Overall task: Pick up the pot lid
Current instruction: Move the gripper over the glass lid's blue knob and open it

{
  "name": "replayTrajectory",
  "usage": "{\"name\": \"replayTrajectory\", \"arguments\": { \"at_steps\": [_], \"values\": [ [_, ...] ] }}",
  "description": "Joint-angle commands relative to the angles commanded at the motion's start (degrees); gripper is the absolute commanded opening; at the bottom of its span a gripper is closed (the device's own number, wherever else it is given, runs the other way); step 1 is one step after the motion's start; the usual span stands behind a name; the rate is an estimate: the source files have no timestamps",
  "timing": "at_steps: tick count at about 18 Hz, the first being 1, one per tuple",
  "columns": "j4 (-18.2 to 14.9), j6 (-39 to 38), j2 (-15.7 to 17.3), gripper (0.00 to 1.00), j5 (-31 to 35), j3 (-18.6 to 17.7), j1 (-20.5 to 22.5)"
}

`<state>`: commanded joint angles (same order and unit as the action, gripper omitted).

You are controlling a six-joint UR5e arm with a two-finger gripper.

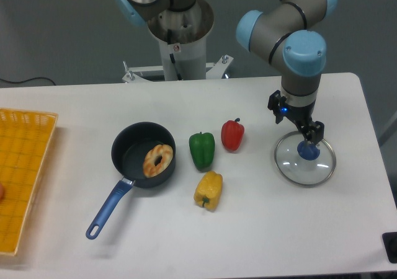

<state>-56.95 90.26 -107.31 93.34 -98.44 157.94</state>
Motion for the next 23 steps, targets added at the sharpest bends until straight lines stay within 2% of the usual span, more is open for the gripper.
{"name": "replayTrajectory", "arguments": {
  "at_steps": [5, 8, 14, 20, 23],
  "values": [
    [0.00, 0.00, -0.35, 1.00, -0.44, 0.44, 0.00],
    [0.00, -0.17, -0.88, 1.00, -2.89, 0.18, 0.26],
    [0.26, 0.17, -1.67, 1.00, -3.16, -0.44, 2.72],
    [0.44, 1.84, -3.34, 1.00, -2.90, -0.35, 3.95],
    [0.44, 5.78, -4.65, 0.99, -2.99, -0.18, 4.83]
  ]
}}
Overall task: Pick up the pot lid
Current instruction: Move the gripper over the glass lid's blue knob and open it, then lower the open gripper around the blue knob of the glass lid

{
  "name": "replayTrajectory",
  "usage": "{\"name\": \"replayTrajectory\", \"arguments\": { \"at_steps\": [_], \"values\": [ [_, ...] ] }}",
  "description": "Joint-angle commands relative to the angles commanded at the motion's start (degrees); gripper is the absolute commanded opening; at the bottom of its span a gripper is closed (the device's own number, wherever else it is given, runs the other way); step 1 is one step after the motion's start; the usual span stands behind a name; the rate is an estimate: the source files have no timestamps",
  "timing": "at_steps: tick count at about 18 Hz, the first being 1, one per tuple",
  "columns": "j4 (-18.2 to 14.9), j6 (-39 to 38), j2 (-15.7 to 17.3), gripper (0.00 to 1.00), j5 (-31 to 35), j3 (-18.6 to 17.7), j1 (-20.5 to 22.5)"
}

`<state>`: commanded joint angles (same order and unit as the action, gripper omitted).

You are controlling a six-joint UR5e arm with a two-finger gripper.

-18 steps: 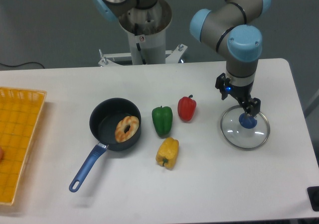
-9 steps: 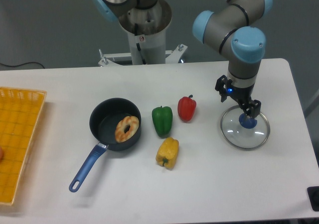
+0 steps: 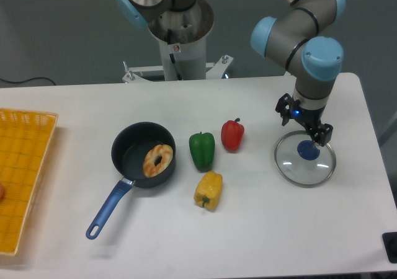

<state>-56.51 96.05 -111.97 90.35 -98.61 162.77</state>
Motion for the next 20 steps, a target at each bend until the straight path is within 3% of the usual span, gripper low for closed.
{"name": "replayTrajectory", "arguments": {
  "at_steps": [8, 13, 20],
  "values": [
    [0.09, 12.58, -2.46, 0.98, -0.44, 0.70, 1.67],
    [0.09, 15.57, -4.05, 0.97, -5.88, 2.72, 2.64],
    [0.00, 17.33, -4.31, 0.98, -4.93, 4.39, 2.11]
  ]
}}
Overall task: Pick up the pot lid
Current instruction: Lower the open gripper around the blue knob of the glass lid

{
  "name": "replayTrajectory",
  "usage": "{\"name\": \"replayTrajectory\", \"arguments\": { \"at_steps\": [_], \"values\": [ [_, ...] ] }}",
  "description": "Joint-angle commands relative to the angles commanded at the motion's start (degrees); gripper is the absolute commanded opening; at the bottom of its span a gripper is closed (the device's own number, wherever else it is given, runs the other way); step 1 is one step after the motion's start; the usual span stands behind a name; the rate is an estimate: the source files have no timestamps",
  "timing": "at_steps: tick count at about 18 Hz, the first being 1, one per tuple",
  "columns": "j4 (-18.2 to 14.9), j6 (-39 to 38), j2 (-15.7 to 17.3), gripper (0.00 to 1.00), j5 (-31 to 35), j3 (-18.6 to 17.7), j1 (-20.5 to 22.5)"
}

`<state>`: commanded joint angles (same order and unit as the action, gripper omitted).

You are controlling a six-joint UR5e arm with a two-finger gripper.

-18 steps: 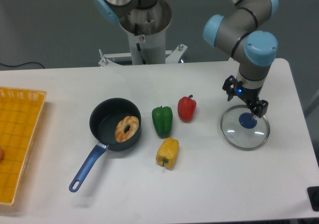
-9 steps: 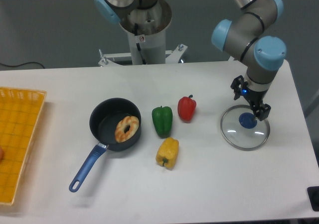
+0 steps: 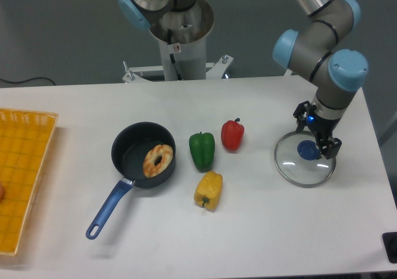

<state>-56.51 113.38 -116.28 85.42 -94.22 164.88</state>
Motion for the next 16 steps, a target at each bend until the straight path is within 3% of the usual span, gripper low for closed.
{"name": "replayTrajectory", "arguments": {
  "at_steps": [6, 8, 11, 16],
  "values": [
    [0.00, 0.79, 0.62, 0.98, 6.58, -0.53, -1.40],
    [0.26, 0.35, -0.17, 0.98, 8.44, -0.44, -1.76],
    [3.86, 0.35, -2.98, 0.98, 10.89, -0.18, -3.51],
    [4.13, 0.88, -3.34, 0.98, 13.28, 0.17, -3.25]
  ]
}}
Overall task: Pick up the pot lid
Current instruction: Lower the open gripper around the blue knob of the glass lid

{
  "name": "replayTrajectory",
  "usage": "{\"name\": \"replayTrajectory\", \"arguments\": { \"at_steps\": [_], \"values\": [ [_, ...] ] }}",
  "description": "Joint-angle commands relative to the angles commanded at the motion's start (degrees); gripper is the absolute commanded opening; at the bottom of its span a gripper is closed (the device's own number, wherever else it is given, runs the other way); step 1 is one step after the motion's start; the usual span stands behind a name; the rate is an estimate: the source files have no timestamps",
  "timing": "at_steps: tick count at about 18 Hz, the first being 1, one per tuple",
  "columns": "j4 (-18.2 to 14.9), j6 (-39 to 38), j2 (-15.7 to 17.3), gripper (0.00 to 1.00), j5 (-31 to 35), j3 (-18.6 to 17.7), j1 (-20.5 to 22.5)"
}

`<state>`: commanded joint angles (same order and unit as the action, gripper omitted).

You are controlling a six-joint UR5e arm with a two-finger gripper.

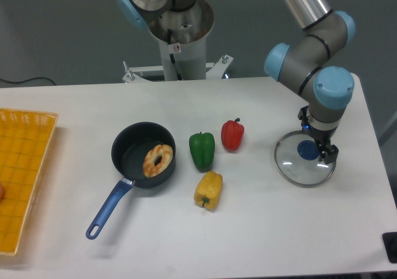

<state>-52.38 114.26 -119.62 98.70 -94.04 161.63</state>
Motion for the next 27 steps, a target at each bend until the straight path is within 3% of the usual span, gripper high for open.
{"name": "replayTrajectory", "arguments": {
  "at_steps": [9, 27],
  "values": [
    [0.18, -0.44, -1.58, 0.98, -0.35, 1.85, -0.53],
    [0.35, -0.35, -2.02, 0.98, -3.34, 0.18, -0.88]
  ]
}}
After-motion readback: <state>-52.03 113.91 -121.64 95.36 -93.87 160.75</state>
